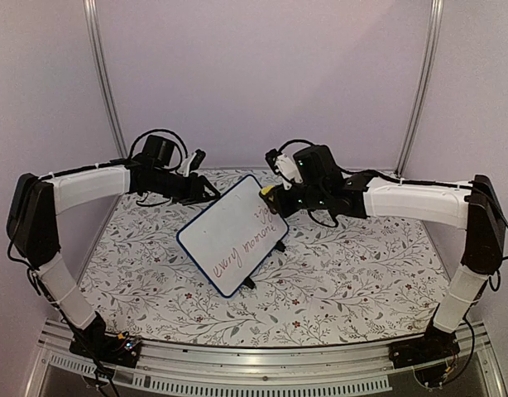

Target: Erase the whiteboard

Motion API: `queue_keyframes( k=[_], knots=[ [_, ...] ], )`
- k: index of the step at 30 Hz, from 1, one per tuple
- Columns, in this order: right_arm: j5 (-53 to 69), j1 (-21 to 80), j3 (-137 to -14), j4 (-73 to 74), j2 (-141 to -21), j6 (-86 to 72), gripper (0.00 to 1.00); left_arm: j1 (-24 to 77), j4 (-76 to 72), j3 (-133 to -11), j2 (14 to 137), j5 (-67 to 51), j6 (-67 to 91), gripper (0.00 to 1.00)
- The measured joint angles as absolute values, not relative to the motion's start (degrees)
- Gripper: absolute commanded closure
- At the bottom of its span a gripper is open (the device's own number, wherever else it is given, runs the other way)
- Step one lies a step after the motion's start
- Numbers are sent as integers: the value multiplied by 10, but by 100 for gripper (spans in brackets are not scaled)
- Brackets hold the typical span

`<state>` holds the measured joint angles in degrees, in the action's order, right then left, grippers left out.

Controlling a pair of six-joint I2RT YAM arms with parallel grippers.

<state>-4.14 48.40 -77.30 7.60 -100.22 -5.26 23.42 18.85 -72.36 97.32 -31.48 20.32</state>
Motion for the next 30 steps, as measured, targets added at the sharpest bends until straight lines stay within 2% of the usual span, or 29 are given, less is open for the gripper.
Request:
queue_keyframes(
  k=[2,8,13,16,19,22,30],
  knots=[
    [-42,484,-773,74,-1014,-54,81,234,186,-719,973,-315,208,62],
    [-42,484,-756,70,-1033,-68,81,234,176,-710,973,-328,223,57],
    [-42,484,-750,67,-1035,-84,81,235,161,-696,973,-343,234,60],
    [-41,484,-750,64,-1037,-92,81,237,158,-692,973,-347,240,70],
    [-41,484,-750,64,-1039,-96,81,242,156,-692,973,-353,241,88],
    [-42,484,-750,64,-1040,-100,81,251,157,-692,973,-352,238,99],
    [-42,484,-731,63,-1039,-109,81,256,157,-692,972,-348,236,100]
  ],
)
